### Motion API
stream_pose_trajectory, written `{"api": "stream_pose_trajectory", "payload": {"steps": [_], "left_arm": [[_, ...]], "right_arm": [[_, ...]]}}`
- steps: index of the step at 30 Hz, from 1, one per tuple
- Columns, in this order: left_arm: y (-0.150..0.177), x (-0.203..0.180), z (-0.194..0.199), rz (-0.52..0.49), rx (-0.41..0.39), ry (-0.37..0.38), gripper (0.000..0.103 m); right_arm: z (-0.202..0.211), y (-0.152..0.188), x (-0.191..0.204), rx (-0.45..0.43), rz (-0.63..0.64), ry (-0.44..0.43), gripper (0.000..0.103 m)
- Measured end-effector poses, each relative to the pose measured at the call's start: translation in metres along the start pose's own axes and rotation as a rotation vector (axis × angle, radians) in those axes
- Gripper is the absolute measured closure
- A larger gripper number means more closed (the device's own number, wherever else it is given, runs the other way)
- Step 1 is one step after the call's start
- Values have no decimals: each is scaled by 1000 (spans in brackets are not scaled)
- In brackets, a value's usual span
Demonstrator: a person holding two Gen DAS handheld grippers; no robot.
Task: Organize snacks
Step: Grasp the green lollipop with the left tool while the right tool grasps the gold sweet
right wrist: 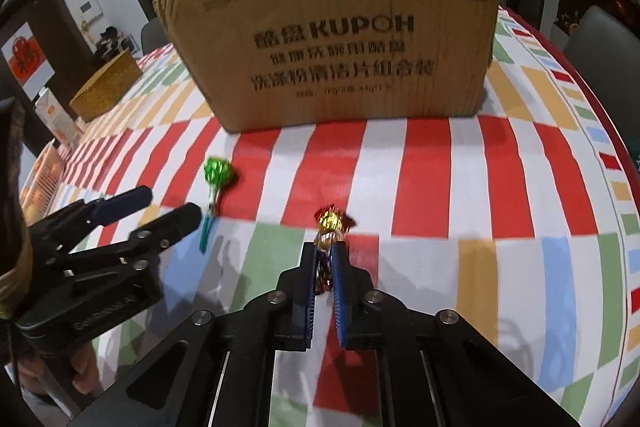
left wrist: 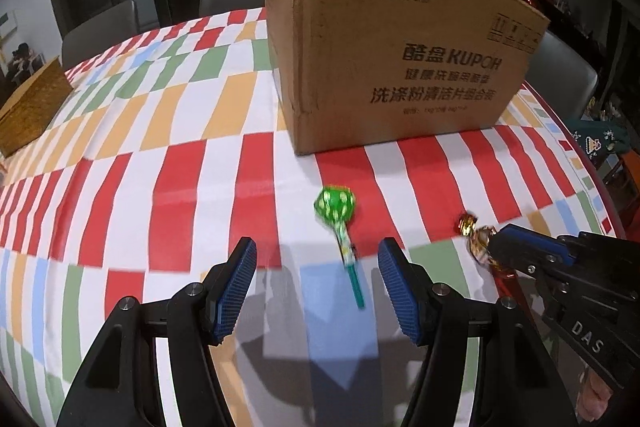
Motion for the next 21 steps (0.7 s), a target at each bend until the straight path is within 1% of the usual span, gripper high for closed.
{"api": "stream_pose_trajectory", "payload": {"steps": [10, 12, 13, 14, 15, 17, 18, 19, 21], "left_arm": [[-20, -16, -24, -59, -1, -13, 41], [-21, -18, -27, -68, -2, -7, 41], [-21, -18, -28, -71, -1, -7, 43], [-22, -19, -30, -68, 2, -7, 47], [-23, -18, -32, -65, 5, -4, 51], [-23, -18, -36, -57, 23, 8, 69], [-23, -18, -37, -54, 28, 13, 72], [-23, -17, -37, -49, 23, 18, 77], [-22, -14, -35, -36, 26, 18, 77]], "right_arm": [[-9, -12, -5, 1, -2, -28, 94], [-10, -12, -5, 9, 1, -35, 92], [-10, -12, -5, 13, 7, -32, 86], [-11, -11, -4, 23, 16, -26, 82], [-13, -9, -3, 31, 23, -24, 82], [-17, -6, -2, 42, 31, -19, 81], [-19, -4, -1, 48, 35, -20, 81], [-22, -3, -1, 57, 34, -19, 81], [-25, -1, -2, 64, 28, -27, 81]]}}
Point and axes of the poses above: each gripper's, at about its wrist camera, not at the fingertips, and z roughly against the way its jaws point, x to its left, y to its underside, the point moved 5 cm from there along -z, roughly the way its jaws point, and after that the axes turned 15 degrees about -y, right-handed, at the moved point
